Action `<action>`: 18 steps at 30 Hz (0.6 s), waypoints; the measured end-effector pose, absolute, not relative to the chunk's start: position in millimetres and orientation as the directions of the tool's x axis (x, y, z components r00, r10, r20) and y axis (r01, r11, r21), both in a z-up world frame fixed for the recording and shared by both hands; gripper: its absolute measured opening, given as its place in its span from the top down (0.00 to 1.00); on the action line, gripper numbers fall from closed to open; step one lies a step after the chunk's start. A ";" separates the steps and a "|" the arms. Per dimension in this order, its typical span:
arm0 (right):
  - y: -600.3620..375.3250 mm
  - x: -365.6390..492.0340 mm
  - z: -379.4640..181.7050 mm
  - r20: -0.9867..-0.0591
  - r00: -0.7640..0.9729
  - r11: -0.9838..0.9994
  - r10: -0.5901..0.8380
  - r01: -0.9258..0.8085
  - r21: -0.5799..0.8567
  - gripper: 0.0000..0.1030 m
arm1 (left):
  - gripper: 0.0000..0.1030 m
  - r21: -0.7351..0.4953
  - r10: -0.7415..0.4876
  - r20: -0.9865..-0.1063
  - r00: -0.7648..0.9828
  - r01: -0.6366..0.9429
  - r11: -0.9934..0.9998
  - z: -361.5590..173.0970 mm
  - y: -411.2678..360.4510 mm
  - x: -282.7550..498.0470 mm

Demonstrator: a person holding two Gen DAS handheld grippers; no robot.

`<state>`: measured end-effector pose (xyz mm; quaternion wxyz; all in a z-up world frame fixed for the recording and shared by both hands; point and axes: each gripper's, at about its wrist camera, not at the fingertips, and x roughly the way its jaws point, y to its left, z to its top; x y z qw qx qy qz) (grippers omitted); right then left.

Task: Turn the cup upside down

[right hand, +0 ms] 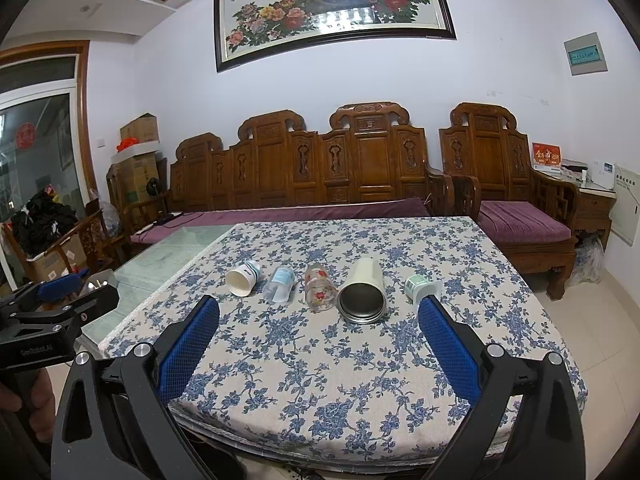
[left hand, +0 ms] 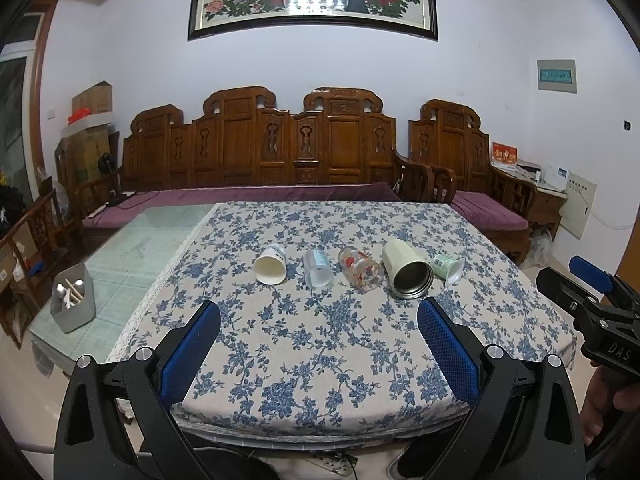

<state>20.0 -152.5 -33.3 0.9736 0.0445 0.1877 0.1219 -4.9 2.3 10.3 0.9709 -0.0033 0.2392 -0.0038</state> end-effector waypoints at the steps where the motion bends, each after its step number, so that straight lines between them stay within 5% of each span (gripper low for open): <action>1: -152.5 20.1 -33.4 -0.355 0.900 0.966 0.255 -0.221 0.133 0.03 | 0.08 -0.009 -0.009 -0.465 0.885 0.006 1.000 10.7 2.1 -4.6; 18: -151.7 19.7 -33.7 -0.353 0.901 0.966 0.254 -0.221 0.130 0.03 | 0.08 -0.006 -0.013 -0.457 0.889 0.012 1.000 16.0 -1.5 -5.3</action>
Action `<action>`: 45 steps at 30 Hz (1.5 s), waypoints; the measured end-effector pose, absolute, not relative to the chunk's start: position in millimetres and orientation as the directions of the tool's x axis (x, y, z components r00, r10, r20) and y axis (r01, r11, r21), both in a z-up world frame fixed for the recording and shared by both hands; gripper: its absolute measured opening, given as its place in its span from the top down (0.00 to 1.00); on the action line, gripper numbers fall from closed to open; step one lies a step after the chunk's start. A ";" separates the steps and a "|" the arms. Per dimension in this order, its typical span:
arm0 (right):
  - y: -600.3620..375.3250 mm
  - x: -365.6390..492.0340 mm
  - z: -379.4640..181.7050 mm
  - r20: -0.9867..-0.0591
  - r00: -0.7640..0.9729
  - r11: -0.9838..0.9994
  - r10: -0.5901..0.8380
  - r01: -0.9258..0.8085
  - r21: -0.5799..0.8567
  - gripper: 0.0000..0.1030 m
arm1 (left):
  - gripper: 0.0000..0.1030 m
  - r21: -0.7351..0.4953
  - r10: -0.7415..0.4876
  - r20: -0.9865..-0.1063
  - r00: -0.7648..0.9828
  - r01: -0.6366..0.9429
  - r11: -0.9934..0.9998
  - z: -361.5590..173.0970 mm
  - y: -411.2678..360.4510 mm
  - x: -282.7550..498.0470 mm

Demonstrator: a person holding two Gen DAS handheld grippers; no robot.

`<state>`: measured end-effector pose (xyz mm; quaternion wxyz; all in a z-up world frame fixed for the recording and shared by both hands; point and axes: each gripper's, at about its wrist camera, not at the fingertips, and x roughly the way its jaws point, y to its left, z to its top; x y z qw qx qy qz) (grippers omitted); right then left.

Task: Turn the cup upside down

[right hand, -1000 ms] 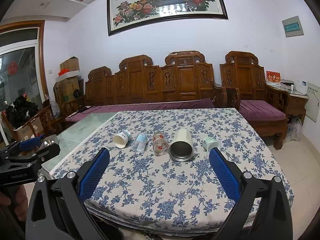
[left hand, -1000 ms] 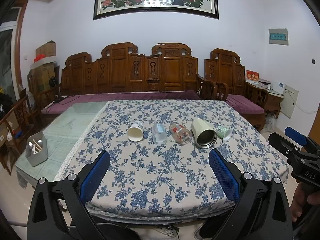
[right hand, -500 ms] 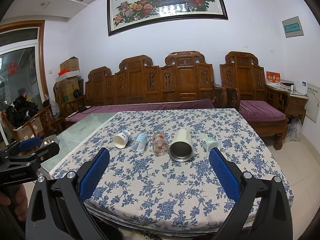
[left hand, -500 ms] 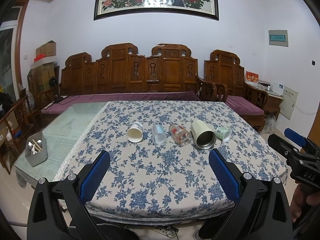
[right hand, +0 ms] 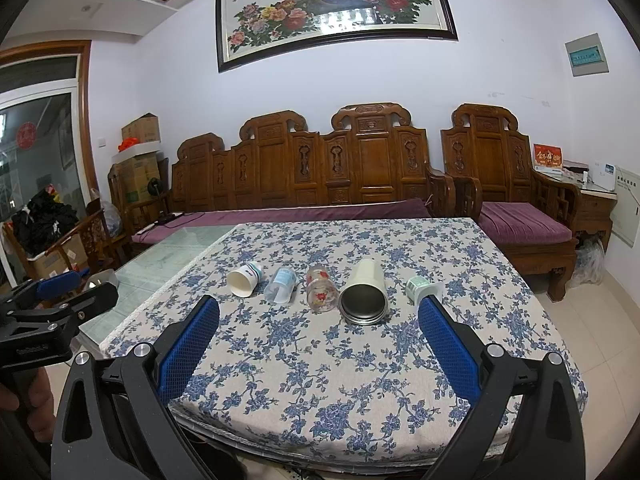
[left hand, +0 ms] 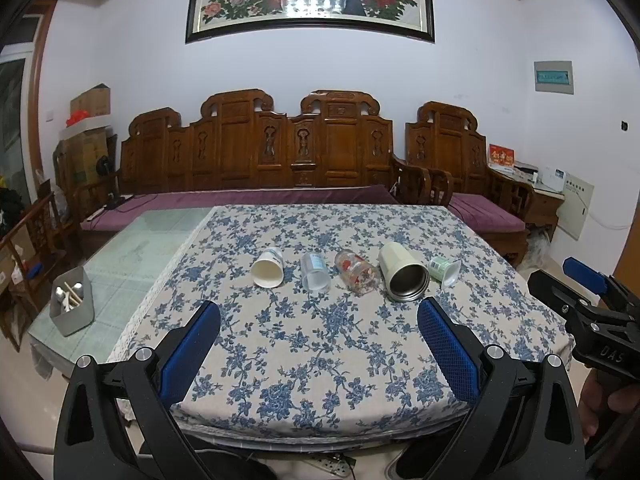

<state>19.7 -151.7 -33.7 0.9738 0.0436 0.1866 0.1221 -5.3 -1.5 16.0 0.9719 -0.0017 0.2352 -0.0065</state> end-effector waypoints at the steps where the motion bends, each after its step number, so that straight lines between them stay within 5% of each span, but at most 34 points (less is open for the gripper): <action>1: -151.8 19.7 -33.8 -0.353 0.900 0.966 0.254 -0.222 0.130 0.03 | 0.08 -0.007 -0.014 -0.458 0.889 0.012 1.000 15.7 -1.3 -5.6; 34: -145.4 18.0 -22.1 -0.352 0.899 0.964 0.262 -0.228 0.136 0.03 | 0.08 -0.006 -0.014 -0.458 0.889 0.012 1.000 14.6 -3.9 -6.7; 45: -155.2 53.8 -31.9 -0.400 0.880 0.967 0.257 -0.233 0.108 0.03 | 0.08 0.014 -0.056 -0.523 0.851 0.074 0.997 11.1 -7.1 21.6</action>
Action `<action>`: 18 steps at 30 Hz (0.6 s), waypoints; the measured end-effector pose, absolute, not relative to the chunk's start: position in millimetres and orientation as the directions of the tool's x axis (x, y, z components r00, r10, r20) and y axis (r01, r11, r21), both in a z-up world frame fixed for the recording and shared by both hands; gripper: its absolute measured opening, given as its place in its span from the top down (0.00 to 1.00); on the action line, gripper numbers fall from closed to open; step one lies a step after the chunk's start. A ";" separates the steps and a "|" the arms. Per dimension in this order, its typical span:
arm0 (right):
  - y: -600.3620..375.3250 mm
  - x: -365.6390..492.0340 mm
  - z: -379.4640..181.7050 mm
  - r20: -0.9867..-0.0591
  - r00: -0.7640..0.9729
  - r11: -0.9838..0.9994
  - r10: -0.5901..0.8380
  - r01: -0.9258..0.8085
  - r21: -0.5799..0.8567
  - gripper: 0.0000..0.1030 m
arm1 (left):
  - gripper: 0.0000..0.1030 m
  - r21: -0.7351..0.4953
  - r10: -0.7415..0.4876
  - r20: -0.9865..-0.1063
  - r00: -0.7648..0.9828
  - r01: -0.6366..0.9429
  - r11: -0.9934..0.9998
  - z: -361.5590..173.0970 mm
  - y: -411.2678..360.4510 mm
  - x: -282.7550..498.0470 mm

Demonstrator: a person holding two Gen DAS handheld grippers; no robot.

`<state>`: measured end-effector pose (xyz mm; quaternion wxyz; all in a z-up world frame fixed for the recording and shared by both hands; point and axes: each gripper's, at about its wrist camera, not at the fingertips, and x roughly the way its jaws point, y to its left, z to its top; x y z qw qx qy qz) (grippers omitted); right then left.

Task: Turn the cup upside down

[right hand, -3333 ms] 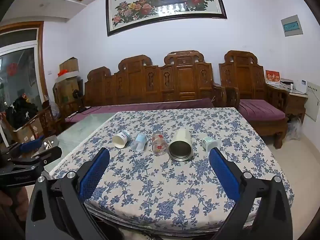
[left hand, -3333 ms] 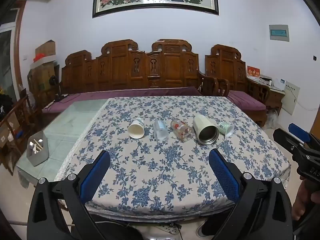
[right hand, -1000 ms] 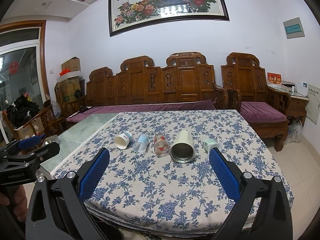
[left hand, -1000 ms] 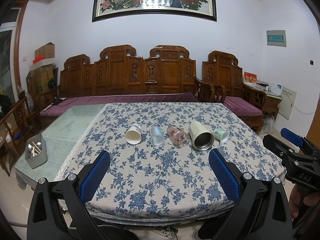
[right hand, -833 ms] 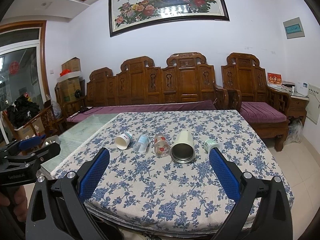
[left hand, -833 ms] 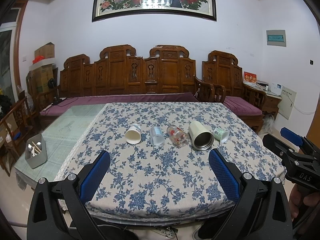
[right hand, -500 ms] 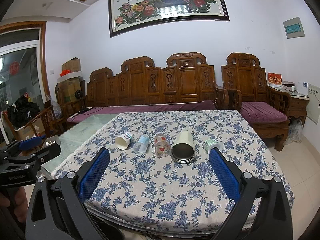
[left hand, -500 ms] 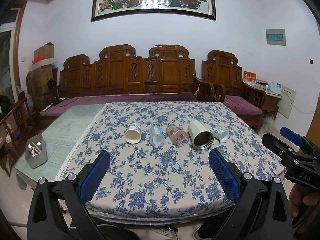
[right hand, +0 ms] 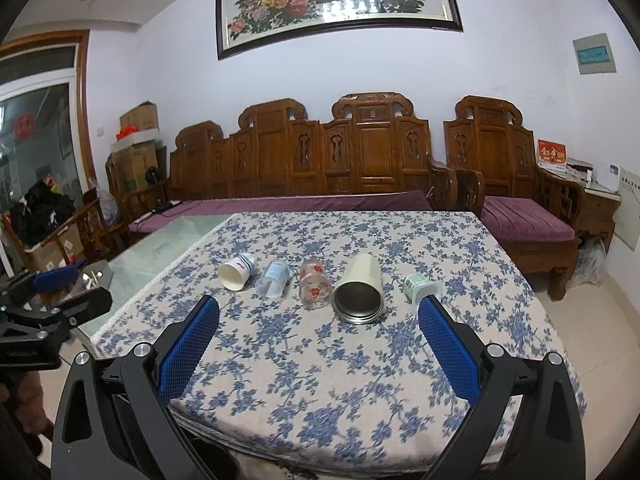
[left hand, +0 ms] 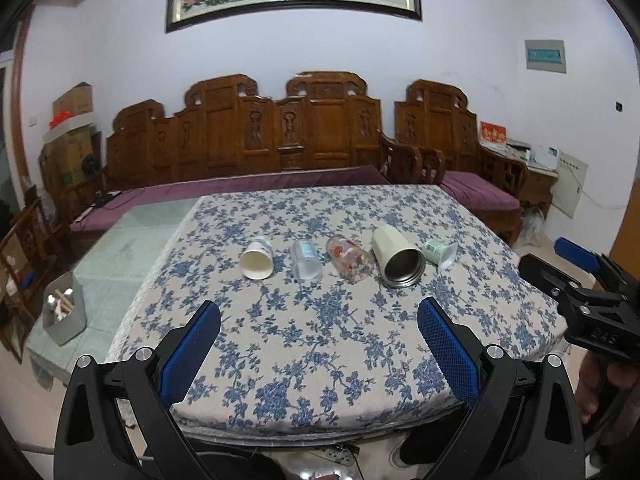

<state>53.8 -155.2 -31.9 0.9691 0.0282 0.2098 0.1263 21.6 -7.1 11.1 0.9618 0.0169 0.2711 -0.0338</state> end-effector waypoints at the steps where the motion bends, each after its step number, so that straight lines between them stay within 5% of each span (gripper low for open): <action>1: -156.8 59.9 -31.8 -0.403 0.878 0.966 0.258 -0.235 0.105 0.03 | 0.08 0.016 -0.063 -0.529 0.847 0.084 0.996 12.4 -7.3 27.8; 18: -169.8 190.2 -83.1 -0.554 0.788 0.959 0.268 -0.273 0.075 0.11 | 0.10 -0.040 -0.137 -0.692 0.709 0.151 0.988 -25.3 -17.2 188.5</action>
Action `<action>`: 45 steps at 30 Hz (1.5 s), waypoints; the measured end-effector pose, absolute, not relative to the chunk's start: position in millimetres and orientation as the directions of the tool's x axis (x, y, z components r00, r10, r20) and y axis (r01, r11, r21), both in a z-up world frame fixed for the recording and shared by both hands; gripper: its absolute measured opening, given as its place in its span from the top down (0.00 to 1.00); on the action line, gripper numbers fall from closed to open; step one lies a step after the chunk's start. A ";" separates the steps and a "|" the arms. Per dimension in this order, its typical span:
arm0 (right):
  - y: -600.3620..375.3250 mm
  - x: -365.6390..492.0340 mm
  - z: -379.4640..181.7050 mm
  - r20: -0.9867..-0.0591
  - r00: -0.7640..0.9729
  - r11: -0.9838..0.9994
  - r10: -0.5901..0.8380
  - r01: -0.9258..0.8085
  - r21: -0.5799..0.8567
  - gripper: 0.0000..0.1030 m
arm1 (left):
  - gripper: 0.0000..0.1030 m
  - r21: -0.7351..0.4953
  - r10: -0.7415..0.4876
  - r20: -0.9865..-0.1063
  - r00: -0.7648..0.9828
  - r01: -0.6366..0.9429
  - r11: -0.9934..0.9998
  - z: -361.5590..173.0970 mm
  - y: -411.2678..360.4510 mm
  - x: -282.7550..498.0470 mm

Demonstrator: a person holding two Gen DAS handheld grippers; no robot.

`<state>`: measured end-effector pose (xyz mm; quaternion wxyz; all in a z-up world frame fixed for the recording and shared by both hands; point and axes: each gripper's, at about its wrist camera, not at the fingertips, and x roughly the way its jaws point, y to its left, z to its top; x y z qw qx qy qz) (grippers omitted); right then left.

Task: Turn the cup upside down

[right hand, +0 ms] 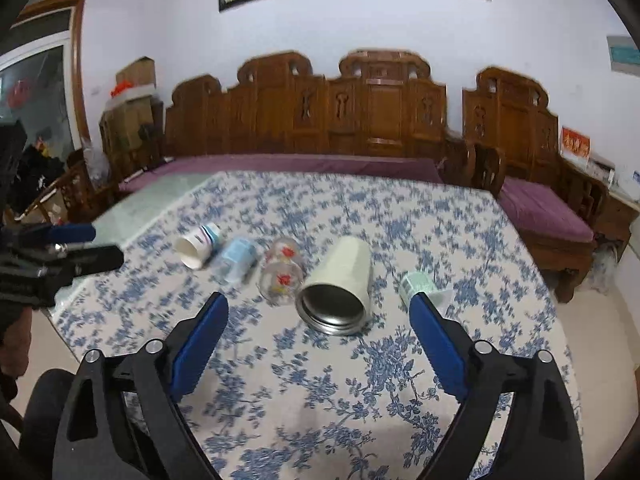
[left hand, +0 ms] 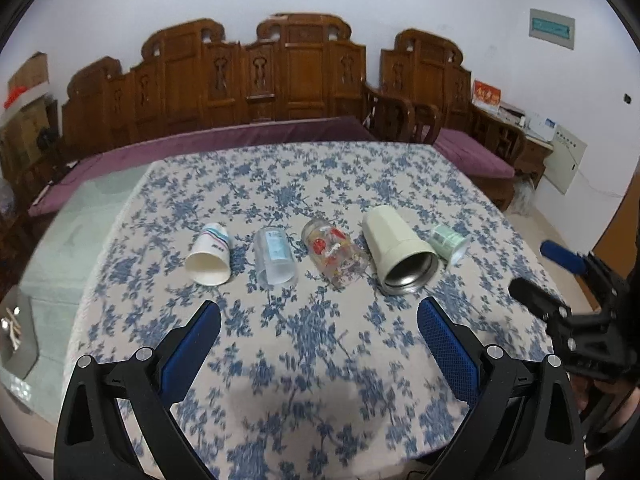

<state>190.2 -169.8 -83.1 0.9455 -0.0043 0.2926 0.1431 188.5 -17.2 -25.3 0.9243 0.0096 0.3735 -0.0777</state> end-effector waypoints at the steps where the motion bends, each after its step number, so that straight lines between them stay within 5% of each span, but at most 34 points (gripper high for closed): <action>1: -171.0 197.3 -88.8 -0.568 0.778 0.959 0.267 -0.271 0.080 0.11 | 0.13 -0.040 -0.134 -0.707 0.695 0.150 0.988 -31.1 -19.2 202.2; 29: -146.5 242.6 -155.7 -0.667 0.665 0.933 0.338 -0.328 0.145 0.15 | 0.25 -0.184 -0.178 -0.912 0.369 0.021 0.983 -149.9 -53.9 411.1; 45: -161.5 239.0 -161.6 -0.678 0.649 0.934 0.346 -0.309 0.181 0.15 | 0.40 -0.084 -0.084 -0.960 0.266 0.009 0.996 -187.5 -68.4 439.1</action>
